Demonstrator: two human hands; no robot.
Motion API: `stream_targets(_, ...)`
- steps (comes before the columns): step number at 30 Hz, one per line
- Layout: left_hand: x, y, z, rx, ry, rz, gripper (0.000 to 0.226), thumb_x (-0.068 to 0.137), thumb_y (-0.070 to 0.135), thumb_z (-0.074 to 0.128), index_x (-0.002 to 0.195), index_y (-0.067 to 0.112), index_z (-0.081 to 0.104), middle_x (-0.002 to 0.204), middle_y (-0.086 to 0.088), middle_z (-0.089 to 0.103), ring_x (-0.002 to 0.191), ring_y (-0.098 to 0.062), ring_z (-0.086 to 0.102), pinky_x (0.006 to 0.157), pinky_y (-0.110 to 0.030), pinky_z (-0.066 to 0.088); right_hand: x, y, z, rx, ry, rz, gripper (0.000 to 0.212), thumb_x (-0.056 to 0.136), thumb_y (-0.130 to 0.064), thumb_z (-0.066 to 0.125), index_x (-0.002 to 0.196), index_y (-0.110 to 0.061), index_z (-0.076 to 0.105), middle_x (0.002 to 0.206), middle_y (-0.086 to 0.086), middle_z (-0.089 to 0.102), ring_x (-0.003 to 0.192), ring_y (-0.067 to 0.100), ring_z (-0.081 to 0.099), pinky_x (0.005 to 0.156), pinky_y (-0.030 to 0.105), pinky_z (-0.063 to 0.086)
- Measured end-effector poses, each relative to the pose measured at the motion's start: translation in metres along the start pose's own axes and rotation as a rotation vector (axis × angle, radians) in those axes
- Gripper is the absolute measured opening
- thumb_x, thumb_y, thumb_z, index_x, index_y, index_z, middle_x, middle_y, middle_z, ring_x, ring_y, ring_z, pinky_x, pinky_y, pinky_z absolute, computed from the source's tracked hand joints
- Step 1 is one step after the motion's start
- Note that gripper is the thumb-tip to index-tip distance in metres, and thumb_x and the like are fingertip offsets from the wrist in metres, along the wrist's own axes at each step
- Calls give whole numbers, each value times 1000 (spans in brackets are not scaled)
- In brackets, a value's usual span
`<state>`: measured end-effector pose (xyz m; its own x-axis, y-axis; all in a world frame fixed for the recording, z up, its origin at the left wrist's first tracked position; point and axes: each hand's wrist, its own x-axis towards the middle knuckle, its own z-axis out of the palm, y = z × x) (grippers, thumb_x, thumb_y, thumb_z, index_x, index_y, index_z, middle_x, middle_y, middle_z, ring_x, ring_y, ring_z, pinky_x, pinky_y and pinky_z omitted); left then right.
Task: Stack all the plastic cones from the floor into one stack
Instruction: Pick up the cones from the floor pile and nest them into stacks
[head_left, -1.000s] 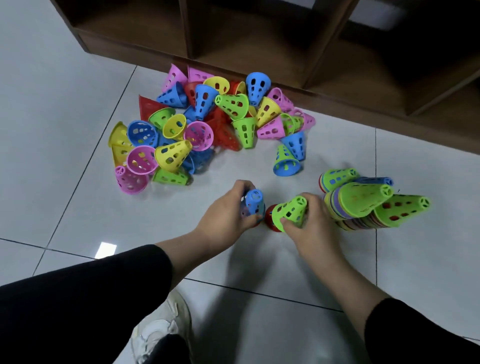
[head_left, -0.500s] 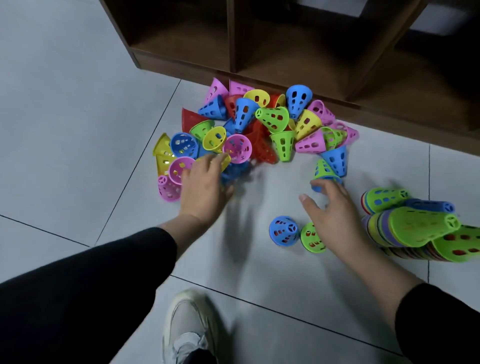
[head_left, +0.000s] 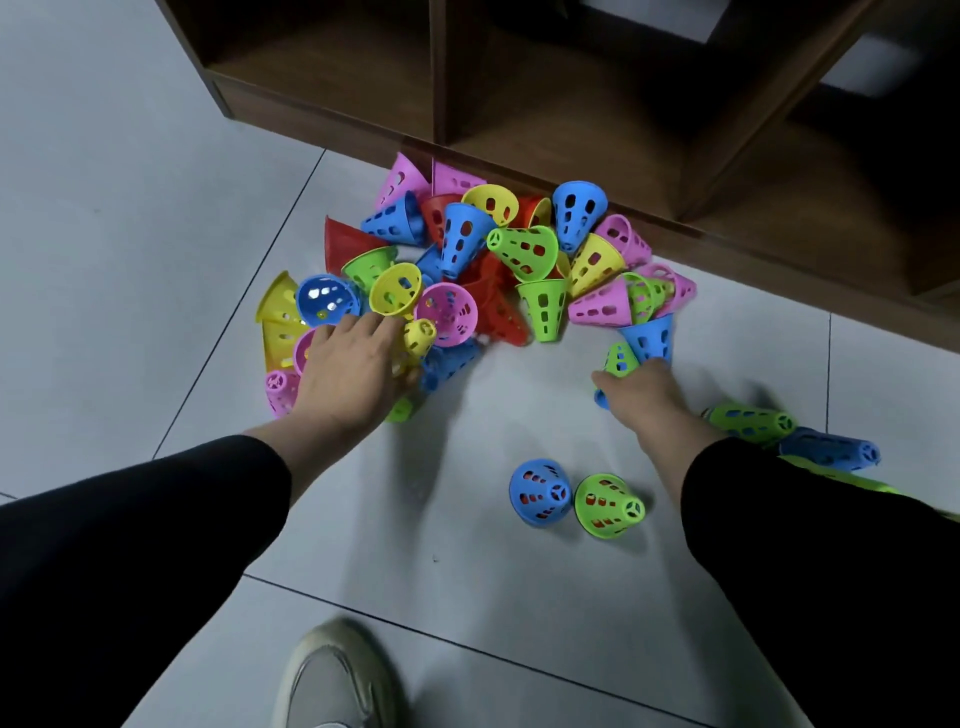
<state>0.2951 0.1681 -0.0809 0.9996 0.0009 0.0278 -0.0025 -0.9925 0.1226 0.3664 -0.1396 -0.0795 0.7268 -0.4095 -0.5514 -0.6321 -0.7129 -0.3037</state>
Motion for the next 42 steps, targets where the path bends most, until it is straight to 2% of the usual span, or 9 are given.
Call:
stream_targets(8, -29, 37, -27, -550, 87, -65, 48, 84, 53, 66, 119, 19, 60, 103, 0, 63, 93, -18, 53, 81, -39, 45, -25, -6, -2, 395, 118, -75, 36, 77, -35, 69, 99, -7, 65, 72, 0, 60, 59, 19, 52, 48, 26, 35)
stream_targets(12, -52, 78, -40, -753, -43, 5, 45, 81, 55, 62, 110, 19, 62, 102, 3, 63, 92, -12, 52, 81, -28, 41, -66, -2, -32, 422, 205, -285, 31, 69, -43, 68, 87, -17, 64, 63, -6, 55, 55, 12, 49, 50, 29, 38)
stream_targets(17, -74, 110, -46, -806, -115, 115, 52, 83, 51, 68, 122, 18, 59, 112, 3, 62, 101, -11, 53, 88, -22, 39, -120, 38, -53, 538, 188, -422, 34, 72, -28, 78, 97, -29, 55, 81, -11, 66, 62, -10, 58, 54, 5, 41)
stream_targets(24, -94, 127, -32, -749, -186, 208, 52, 83, 39, 77, 126, 20, 56, 118, 4, 60, 106, -15, 53, 91, -26, 42, -150, 116, -20, 567, 71, -501, 47, 69, -43, 79, 106, -38, 51, 105, -9, 69, 96, 11, 69, 84, 37, 57)
stream_targets(29, -94, 136, -13, -640, -257, 284, 46, 83, 34, 74, 122, 22, 54, 115, 2, 60, 102, -19, 55, 86, -31, 44, -138, 142, 2, 359, 63, -487, 53, 74, -35, 82, 111, -40, 45, 107, -9, 63, 96, 11, 64, 81, 37, 55)
stream_targets(34, -91, 137, 5, -536, -371, 248, 44, 86, 36, 70, 123, 27, 49, 120, 4, 56, 105, -23, 56, 83, -35, 48, -123, 147, 13, 170, 29, -487, 54, 76, -23, 83, 114, -32, 45, 102, -5, 59, 93, 19, 61, 70, 21, 39)
stream_targets(37, -91, 132, 8, -546, -408, 258, 60, 82, 50, 72, 130, 26, 46, 129, 4, 54, 114, -22, 54, 91, -37, 48, -124, 147, 12, 148, -7, -498, 64, 73, -28, 87, 124, -21, 50, 119, 1, 61, 111, 23, 58, 89, 33, 47)
stream_targets(39, -93, 126, 4, -551, -370, 244, 65, 84, 61, 64, 136, 25, 45, 134, 2, 54, 118, -22, 53, 95, -39, 47, -128, 143, 9, 199, -4, -546, 74, 74, -38, 85, 135, -21, 47, 134, -2, 54, 125, 14, 49, 102, 24, 39)
stream_targets(42, -90, 103, -1, -439, -197, 173, 54, 94, 52, 56, 136, 19, 51, 130, -3, 58, 113, -28, 56, 91, -44, 47, -135, 126, 0, 273, 58, -657, 59, 83, -56, 66, 133, -29, 49, 138, -12, 51, 128, -2, 41, 101, 2, 24)
